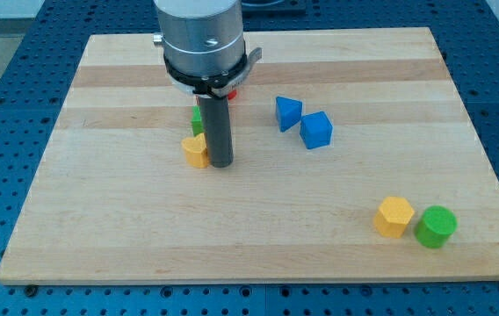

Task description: Move the yellow heart below the green star

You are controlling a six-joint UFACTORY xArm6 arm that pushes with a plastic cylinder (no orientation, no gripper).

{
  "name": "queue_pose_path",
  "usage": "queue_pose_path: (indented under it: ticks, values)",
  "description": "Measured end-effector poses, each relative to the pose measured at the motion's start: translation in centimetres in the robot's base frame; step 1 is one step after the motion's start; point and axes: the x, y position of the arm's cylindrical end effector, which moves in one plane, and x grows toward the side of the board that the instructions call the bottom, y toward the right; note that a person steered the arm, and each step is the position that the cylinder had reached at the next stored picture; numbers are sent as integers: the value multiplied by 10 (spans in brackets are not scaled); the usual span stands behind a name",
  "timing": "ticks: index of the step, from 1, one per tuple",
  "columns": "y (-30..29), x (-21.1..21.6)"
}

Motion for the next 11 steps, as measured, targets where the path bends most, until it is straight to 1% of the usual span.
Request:
queue_pose_path:
  ticks: [1,2,4,6,9,11]
  values:
    - [0,23]
    - [-11,38]
    - [-55,38]
    - [-57,37]
    - [-56,9]
    - [-56,2]
